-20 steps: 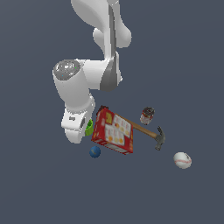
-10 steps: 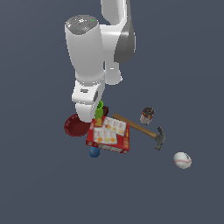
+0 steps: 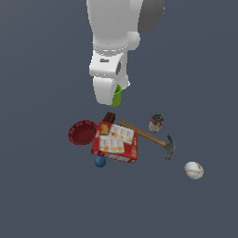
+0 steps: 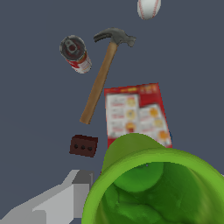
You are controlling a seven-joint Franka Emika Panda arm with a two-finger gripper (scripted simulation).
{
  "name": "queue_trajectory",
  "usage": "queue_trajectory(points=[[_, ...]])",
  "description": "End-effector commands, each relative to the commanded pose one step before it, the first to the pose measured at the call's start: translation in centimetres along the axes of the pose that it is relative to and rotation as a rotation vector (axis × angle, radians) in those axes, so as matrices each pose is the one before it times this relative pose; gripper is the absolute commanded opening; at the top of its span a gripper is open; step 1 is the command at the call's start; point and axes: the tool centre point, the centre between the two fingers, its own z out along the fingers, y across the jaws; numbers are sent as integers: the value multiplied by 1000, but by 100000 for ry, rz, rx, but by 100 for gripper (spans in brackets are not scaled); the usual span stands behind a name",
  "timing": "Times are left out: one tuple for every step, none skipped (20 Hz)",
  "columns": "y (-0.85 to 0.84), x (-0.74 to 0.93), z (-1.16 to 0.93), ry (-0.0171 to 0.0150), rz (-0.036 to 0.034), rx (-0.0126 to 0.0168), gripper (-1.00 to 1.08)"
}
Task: Pick up a designated object from a clutter of objects.
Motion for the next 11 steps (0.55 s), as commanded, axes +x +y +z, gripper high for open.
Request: queue_trajectory(points=[[-744,692,-1553,42,52,-20,-100],[-224,235,-497,0,0,0,-100],[-200,185,-456,42,22,-12,-100],[-171,185,-393,0,0,0,-100],[-145,159,-339,0,0,0,-100],[-121,134,-286,0,0,0,-100],[-99,69,-247,43,51,-19,-100],[-75,85,-182,0,0,0,-100],[-53,60,-130,0,0,0,-100],[-32,36,-78,0,0,0,-100],[-11,12,-26,0,0,0,-100]])
